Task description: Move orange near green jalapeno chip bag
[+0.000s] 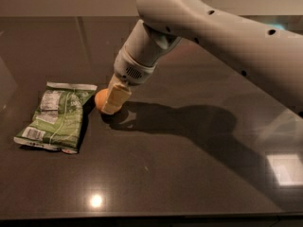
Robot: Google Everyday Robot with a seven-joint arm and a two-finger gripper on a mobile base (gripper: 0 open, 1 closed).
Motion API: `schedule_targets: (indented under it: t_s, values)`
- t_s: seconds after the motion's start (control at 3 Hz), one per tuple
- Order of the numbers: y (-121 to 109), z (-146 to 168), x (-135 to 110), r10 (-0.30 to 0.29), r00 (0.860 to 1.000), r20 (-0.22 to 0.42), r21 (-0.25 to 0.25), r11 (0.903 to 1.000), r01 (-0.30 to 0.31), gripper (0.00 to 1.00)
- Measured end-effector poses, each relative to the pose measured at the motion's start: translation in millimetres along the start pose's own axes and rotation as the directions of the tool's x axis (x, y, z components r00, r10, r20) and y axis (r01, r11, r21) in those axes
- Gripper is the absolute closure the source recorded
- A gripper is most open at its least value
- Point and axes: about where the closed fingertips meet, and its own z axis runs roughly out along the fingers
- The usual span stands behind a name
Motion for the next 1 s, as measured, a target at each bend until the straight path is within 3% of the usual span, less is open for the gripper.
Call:
schedule_targets:
  t_s: [0.67, 1.0]
  values:
    - [-1.0, -0.5, 9.5, 0.01, 1.0, -0.007, 0.002, 1.0, -0.01, 0.13]
    - [-1.6, -0.9, 14.8, 0.019, 1.0, 0.002, 0.005, 0.9998, -0.019, 0.0]
